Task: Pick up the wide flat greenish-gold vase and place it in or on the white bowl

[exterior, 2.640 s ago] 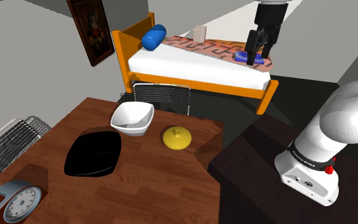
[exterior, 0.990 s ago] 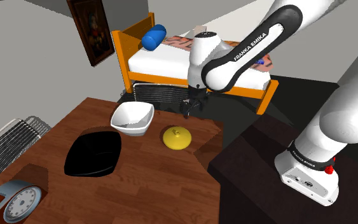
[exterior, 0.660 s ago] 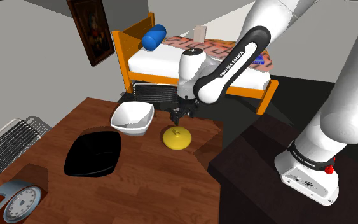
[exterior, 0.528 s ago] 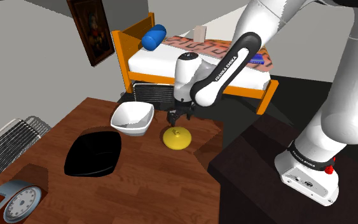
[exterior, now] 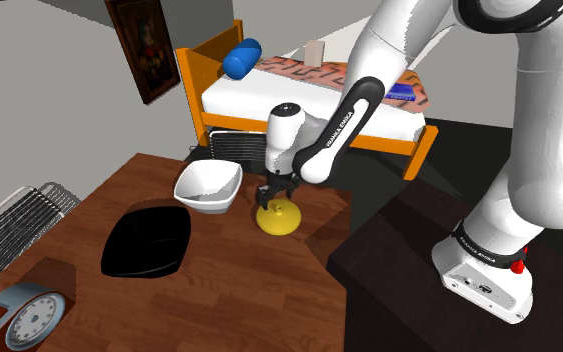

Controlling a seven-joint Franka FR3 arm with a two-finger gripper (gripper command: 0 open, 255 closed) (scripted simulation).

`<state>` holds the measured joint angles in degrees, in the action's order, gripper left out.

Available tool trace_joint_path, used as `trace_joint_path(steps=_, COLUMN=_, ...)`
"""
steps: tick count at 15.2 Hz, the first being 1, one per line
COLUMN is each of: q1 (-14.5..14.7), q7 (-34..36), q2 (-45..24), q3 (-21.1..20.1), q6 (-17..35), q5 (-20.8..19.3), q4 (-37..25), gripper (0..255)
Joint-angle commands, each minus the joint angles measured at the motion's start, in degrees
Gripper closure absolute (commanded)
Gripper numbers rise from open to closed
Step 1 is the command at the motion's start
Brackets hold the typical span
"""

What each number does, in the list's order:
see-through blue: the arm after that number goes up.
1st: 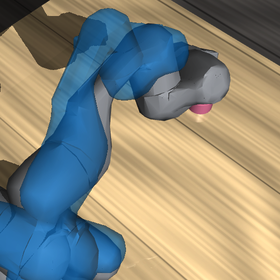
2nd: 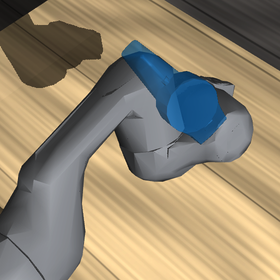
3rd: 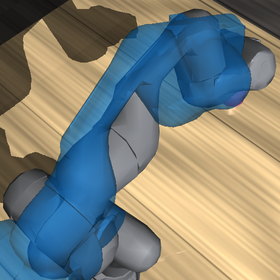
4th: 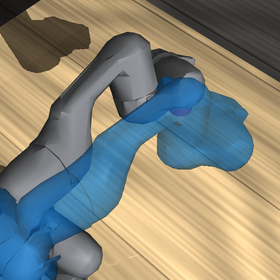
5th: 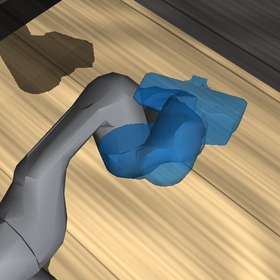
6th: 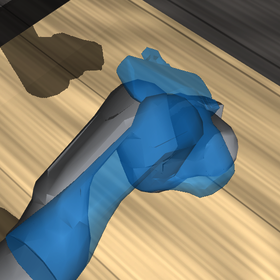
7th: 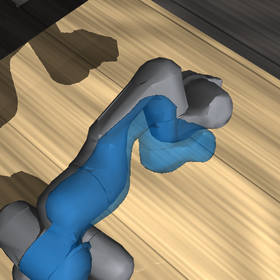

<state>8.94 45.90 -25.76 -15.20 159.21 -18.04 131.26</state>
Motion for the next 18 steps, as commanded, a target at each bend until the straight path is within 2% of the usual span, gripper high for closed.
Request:
trace_joint_path(steps=1, q1=0.87, q7=0.86, q2=-1.89, q3=1.13, q6=1.51, q5=-1.12, q4=-0.43, gripper=0)
trace_joint_path(steps=9, q1=0.89, q7=0.85, q2=-1.89, q3=1.15, q6=1.52, q5=-1.1, q4=-0.43, gripper=0)
trace_joint_path(steps=10, q1=0.89, q7=0.85, q2=-1.89, q3=1.15, q6=1.52, q5=-1.1, q4=-0.43, gripper=255)
trace_joint_path(steps=18, q1=0.9, q7=0.86, q2=-1.9, q3=1.15, q6=1.52, q5=-1.11, q4=-0.44, gripper=255)
